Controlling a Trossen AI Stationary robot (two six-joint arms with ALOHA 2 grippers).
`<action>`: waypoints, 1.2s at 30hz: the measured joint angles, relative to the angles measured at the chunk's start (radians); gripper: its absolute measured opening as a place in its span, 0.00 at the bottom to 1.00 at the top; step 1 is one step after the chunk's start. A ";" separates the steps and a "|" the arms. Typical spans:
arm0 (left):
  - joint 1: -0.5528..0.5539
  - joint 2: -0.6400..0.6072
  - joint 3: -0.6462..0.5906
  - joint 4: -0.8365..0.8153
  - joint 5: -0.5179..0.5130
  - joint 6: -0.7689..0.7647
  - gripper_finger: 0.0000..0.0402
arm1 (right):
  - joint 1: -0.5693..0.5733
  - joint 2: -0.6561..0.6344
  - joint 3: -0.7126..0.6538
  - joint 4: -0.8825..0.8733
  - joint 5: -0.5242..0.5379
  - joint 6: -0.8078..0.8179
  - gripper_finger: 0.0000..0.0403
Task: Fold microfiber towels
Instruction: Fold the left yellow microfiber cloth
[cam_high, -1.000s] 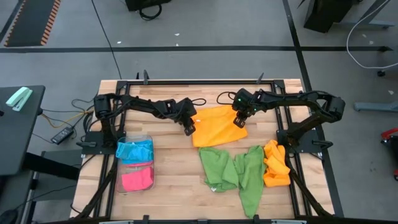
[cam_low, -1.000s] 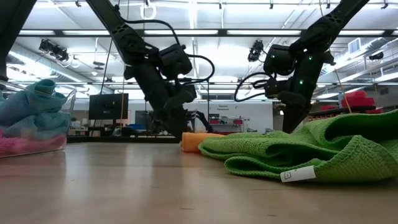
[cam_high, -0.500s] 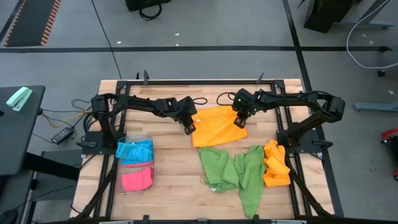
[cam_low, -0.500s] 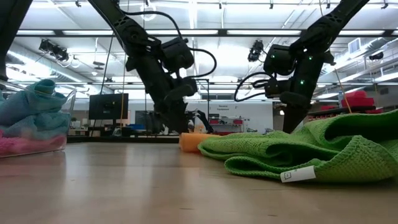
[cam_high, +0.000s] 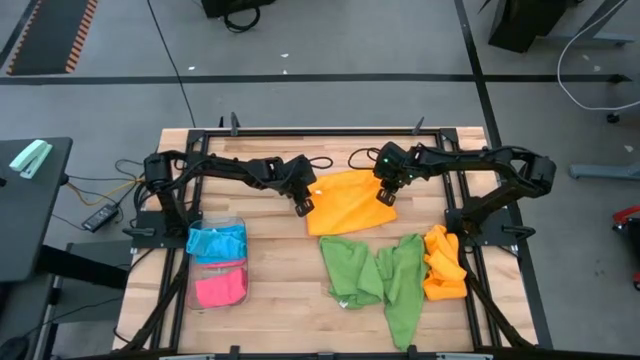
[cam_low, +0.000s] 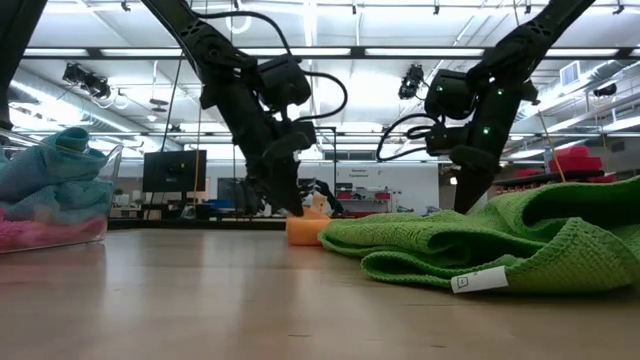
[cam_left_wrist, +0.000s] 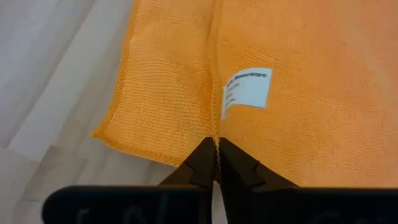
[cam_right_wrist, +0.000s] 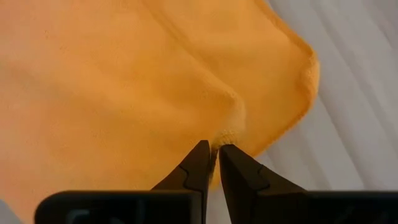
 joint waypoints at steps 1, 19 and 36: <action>-0.002 0.000 0.000 0.002 0.000 -0.001 0.06 | 0.000 0.003 -0.005 0.019 -0.003 0.004 0.11; -0.012 0.000 0.000 -0.002 0.001 0.002 0.02 | 0.000 0.025 -0.064 0.128 -0.063 0.022 0.02; -0.012 -0.022 -0.002 -0.012 -0.025 0.015 0.02 | 0.000 -0.014 -0.032 0.102 -0.006 -0.007 0.01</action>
